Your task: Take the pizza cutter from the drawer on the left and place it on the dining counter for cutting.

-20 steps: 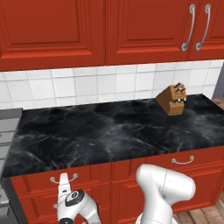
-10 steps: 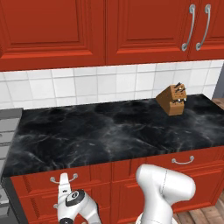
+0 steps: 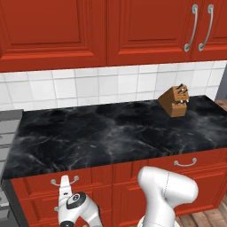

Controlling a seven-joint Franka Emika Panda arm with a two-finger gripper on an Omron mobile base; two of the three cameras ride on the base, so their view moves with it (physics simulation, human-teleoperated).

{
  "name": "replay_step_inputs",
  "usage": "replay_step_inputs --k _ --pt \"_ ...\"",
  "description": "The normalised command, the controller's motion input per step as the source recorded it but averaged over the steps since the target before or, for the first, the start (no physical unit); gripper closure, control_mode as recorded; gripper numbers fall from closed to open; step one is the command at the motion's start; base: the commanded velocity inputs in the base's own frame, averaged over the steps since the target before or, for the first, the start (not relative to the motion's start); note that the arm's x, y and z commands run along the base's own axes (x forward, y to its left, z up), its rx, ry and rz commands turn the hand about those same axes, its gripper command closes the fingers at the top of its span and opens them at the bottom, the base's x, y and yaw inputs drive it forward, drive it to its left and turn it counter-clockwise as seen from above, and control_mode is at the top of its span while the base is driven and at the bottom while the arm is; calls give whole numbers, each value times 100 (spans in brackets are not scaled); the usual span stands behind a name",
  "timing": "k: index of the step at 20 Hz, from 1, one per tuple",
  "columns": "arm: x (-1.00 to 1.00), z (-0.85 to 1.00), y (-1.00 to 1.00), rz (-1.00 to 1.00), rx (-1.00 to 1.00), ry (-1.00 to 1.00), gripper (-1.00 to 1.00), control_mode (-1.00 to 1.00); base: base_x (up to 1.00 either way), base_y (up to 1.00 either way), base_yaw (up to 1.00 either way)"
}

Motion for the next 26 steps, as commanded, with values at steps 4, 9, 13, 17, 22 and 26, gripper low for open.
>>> replay_step_inputs --k 4,9,13,17,22,26 --pt "0 0 0 0 0 0 100 -100 0 0 0" --pt "-7 0 0 0 0 3 100 -100 0 0 0" --pt "-42 0 2 0 0 7 100 -100 0 0 0" --pt "-65 0 6 0 0 9 100 -100 0 0 0" --pt "-74 0 5 0 0 10 100 -100 0 0 0" --pt "-73 0 3 0 0 10 100 -100 0 0 0"
